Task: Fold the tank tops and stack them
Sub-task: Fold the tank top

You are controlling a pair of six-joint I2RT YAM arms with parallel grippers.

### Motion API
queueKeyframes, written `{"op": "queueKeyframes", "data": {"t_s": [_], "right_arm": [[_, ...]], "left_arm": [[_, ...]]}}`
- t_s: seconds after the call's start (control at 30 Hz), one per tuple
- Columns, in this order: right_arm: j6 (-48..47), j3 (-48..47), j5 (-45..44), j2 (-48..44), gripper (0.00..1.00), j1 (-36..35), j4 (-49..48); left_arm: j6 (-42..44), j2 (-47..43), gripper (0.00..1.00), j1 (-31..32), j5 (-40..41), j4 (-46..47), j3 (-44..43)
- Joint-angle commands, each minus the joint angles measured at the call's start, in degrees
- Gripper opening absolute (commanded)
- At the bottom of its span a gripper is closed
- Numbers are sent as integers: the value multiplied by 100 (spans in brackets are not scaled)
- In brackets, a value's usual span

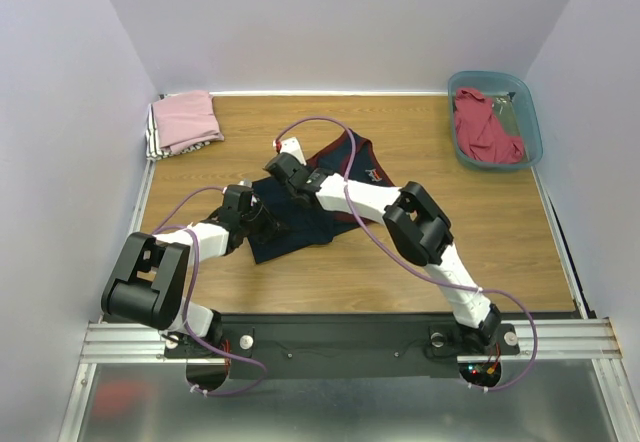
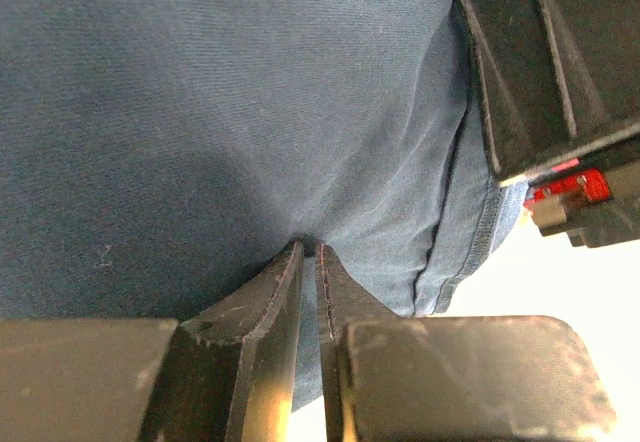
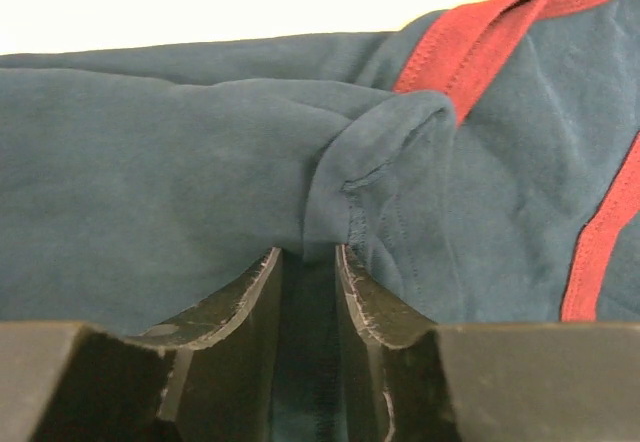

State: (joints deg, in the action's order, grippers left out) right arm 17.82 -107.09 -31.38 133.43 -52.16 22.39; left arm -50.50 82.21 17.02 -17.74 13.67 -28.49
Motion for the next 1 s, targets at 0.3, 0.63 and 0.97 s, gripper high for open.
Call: {"op": "queueKeyframes", "data": {"t_s": [0.3,0.63,0.97], "right_arm": [[46,74,34,-405,6,435,-86],[344,521,1765,-800,0,1164,-489],[564,1129,3497,-1064,2,1823,-1079]], "left_arm": [[163,-21,23,-93,174,-391,256],[234,-21,23,-146,139,-392,274],[330,14,23,-199,69,-400,265]]}}
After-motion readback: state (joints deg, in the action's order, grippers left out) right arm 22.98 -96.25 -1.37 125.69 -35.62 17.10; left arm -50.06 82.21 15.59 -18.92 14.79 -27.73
